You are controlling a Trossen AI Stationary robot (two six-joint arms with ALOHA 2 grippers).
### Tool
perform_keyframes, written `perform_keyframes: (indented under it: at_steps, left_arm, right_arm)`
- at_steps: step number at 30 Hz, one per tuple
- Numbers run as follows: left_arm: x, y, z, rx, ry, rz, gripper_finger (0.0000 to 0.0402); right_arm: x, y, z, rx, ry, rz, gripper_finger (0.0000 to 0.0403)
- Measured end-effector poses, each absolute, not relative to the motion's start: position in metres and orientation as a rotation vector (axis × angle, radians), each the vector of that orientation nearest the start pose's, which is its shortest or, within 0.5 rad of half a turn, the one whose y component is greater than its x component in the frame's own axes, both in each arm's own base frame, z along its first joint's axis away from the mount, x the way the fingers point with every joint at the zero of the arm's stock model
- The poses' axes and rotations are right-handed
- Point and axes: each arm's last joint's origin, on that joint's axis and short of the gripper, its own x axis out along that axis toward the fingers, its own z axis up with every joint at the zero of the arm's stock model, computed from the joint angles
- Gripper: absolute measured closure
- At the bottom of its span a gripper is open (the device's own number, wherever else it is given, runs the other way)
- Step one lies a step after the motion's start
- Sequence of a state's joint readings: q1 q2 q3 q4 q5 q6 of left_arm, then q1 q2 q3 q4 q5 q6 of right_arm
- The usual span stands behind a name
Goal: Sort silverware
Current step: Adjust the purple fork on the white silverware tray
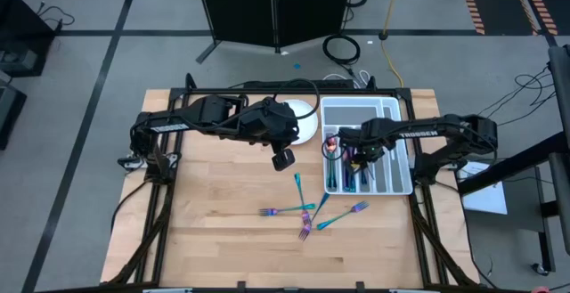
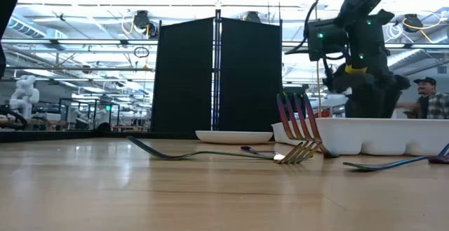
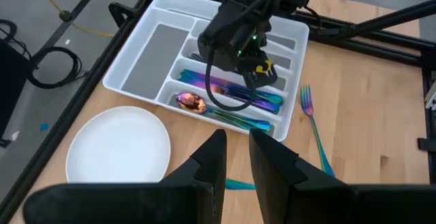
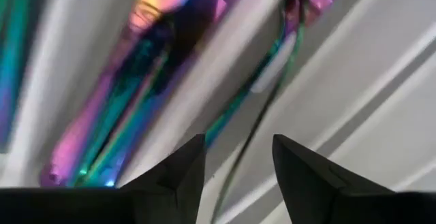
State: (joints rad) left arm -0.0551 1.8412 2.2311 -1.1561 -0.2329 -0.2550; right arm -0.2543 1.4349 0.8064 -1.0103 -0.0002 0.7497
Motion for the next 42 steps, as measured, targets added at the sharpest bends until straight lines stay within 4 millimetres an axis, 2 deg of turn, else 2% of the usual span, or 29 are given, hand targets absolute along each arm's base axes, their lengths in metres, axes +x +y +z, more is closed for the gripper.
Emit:
perform_keyframes:
  at_steps: [4, 8, 11, 13, 20, 24, 28, 32, 35, 42]
  left_arm:
    - [0.363, -0.013, 0.440, -0.134, 0.731, 0.266, 0.0336]
    - [0.364, -0.013, 0.441, -0.135, 0.721, 0.265, 0.0336]
    - [0.364, -0.013, 0.441, -0.136, 0.718, 0.265, 0.0336]
    - [0.364, -0.013, 0.441, -0.133, 0.719, 0.264, 0.0336]
    - [0.353, -0.012, 0.449, -0.106, 0.717, 0.260, 0.0336]
    - [0.345, -0.011, 0.457, -0.103, 0.692, 0.266, 0.0336]
    - [0.339, -0.010, 0.462, -0.098, 0.675, 0.265, 0.0336]
    - [0.335, -0.010, 0.466, -0.086, 0.667, 0.261, 0.0336]
    - [0.335, -0.010, 0.466, -0.080, 0.670, 0.257, 0.0336]
    - [0.333, -0.011, 0.466, -0.083, 0.679, 0.243, 0.0336]
  right_arm:
    - [0.199, -0.052, 0.165, 0.789, 1.509, -0.827, 0.0272]
    - [0.196, -0.050, 0.160, 0.818, 1.525, -0.808, 0.0327]
    - [0.195, -0.048, 0.161, 0.861, 1.541, -0.789, 0.0379]
    - [0.196, -0.048, 0.168, 0.870, 1.540, -0.802, 0.0393]
    - [0.199, -0.050, 0.208, 0.840, 1.513, -0.866, 0.0399]
    - [0.199, -0.049, 0.232, 0.754, 1.507, -0.982, 0.0401]
    - [0.205, -0.048, 0.245, 0.708, 1.452, -1.026, 0.0402]
    - [0.206, -0.044, 0.243, 0.631, 1.489, -1.096, 0.0402]
    - [0.210, -0.039, 0.234, 0.570, 1.580, -1.126, 0.0402]
    - [0.229, -0.034, 0.209, 0.548, 1.639, -1.166, 0.0403]
